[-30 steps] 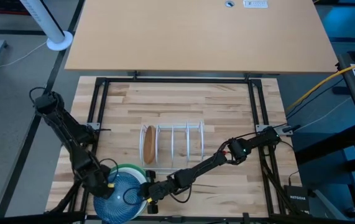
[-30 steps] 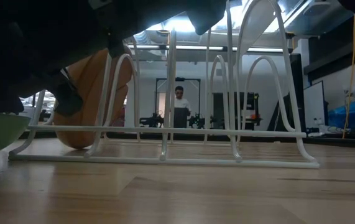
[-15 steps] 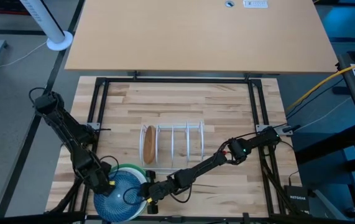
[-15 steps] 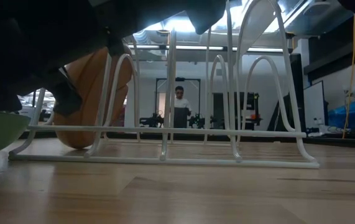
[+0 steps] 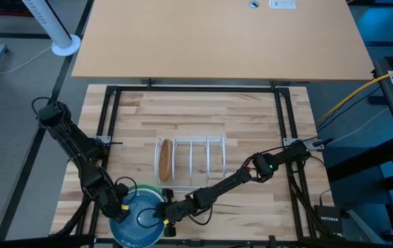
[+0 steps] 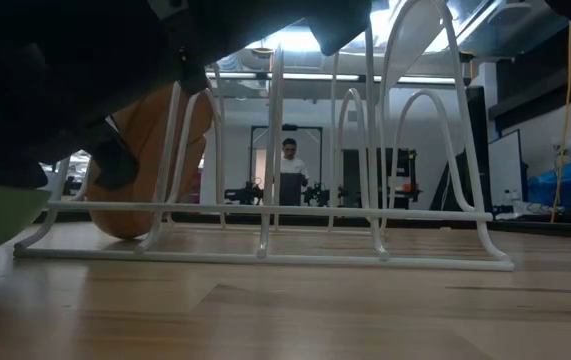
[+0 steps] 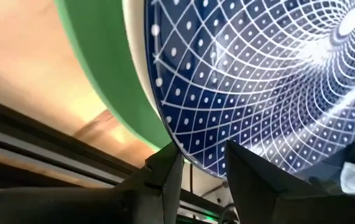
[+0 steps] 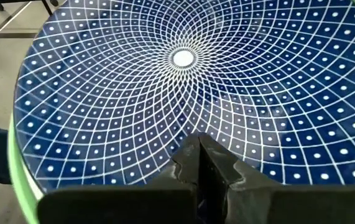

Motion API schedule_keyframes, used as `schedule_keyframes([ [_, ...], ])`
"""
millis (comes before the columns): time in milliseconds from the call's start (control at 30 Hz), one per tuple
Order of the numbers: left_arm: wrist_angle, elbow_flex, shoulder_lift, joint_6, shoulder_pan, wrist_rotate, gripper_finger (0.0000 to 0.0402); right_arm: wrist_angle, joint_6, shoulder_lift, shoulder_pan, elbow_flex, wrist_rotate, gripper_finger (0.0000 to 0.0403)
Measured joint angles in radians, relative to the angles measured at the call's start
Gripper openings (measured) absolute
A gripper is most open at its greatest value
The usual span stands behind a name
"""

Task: Sort dishes
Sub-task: Put the blue plate into the dish rack

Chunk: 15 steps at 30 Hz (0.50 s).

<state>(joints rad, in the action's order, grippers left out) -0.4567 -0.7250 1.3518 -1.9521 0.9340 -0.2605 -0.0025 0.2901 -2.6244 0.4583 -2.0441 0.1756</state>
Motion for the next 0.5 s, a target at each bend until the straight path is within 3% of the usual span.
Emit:
schedule_keyframes([
  [500,0.019,0.0,-0.002,0.016,0.0,0.027,0.0111,0.005,0.001,0.0,0.0,0.0,0.015,0.0005],
])
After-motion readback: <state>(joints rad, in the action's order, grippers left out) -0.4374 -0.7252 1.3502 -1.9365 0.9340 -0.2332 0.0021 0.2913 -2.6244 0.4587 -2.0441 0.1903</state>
